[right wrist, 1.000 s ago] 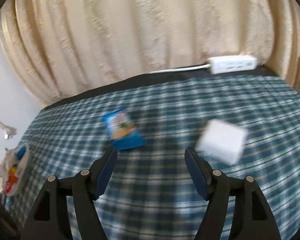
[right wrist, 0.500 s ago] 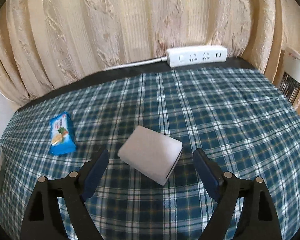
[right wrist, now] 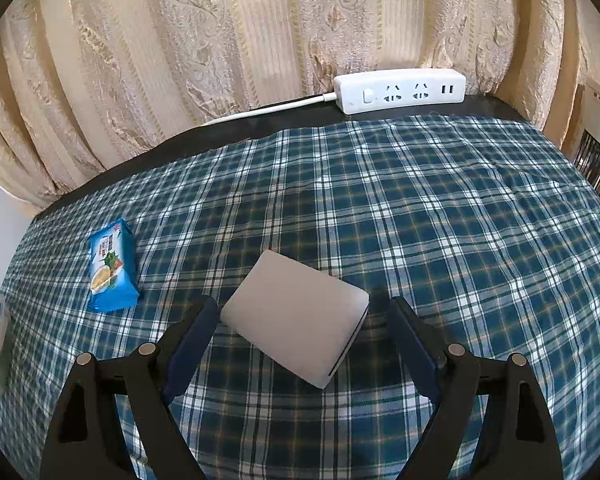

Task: Organize objects
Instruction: 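Move the right gripper to the white rectangular block and grasp it, then grasp the blue cracker packet with the left gripper while the right gripper holds the white block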

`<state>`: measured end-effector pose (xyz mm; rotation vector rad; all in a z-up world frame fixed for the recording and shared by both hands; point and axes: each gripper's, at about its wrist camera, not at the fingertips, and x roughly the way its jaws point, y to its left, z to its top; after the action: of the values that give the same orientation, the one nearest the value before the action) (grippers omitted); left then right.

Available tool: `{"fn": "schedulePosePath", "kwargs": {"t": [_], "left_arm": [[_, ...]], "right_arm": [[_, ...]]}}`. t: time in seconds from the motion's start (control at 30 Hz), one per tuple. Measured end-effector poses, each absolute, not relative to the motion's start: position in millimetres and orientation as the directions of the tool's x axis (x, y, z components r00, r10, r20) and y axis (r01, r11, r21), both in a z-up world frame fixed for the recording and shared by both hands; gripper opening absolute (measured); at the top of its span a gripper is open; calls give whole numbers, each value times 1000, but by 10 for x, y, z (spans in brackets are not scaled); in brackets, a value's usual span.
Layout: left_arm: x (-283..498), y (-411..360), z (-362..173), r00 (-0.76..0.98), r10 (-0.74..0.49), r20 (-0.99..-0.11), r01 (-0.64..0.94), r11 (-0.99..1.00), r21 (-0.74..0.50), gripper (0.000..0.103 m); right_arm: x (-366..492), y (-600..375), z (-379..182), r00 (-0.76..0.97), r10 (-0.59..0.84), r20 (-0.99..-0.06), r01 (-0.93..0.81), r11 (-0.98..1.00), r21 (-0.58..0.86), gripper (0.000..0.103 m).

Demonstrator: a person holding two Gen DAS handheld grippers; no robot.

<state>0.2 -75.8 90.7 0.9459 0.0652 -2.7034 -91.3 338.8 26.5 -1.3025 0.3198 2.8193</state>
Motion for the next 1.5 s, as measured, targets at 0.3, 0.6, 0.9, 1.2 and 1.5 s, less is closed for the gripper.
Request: {"fn": "schedulePosePath", "kwargs": {"t": [0.3,0.6,0.9,1.2,1.5], "left_arm": [[-538,-7,782,-718,-95,-690,100,-994,33,103],[-1127,582,554,-641,27,-767,-44,-999,2,103],[-1464,899,474,-615,62,-786,-67,-997,-26,103],[-1771,1089,285,-574,63,-816,-42,-998,-48,103],[-2000,1118,169,-555,27,-832,-14,-1000,-23,103]], "right_arm": [[-950,3268,230,-625,0,-780,-92,-993,73,87],[-923,3294,230,-634,-19,-773,-89,-991,98,87],[-953,3260,220,-623,-15,-782,-71,-995,75,90],[-966,3280,221,-624,-31,-781,-58,-995,86,91],[-966,3278,220,-623,-31,-782,-57,-995,84,92]]}}
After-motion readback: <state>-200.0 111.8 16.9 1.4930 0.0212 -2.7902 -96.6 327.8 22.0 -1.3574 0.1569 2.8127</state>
